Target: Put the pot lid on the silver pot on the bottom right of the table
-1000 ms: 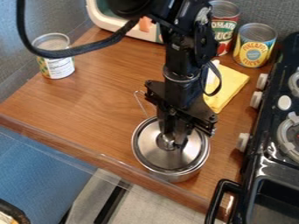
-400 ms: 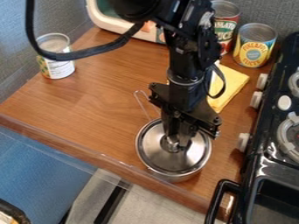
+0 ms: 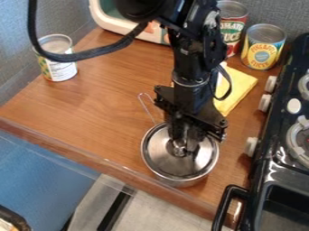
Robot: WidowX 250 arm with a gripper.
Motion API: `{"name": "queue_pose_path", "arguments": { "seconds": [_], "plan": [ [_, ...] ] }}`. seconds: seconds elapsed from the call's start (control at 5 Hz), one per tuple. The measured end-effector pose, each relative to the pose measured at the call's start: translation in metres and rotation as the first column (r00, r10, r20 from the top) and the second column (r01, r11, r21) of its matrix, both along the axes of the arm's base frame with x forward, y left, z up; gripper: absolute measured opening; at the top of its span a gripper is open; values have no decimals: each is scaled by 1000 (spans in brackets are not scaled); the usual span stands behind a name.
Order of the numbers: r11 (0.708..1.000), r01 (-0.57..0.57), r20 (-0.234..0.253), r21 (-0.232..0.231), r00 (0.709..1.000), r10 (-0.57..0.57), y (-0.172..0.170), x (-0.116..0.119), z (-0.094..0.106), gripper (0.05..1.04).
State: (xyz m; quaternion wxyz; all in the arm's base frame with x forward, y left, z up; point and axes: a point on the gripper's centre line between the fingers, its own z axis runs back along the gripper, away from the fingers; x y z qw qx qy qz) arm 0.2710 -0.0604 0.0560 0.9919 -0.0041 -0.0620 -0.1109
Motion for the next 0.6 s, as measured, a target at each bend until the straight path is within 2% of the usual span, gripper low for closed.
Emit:
{"name": "queue_pose_path", "arguments": {
  "seconds": [0.2, 0.4, 0.6],
  "plan": [
    [1000, 2, -11, -9, 1000, -2, -1, -4, 6, 923],
    [1000, -5, 11, -15, 1000, 5, -1, -3, 24, 1009],
    [1000, -9, 27, -20, 1000, 10, 0, -7, 37, 1005]
  ]
}}
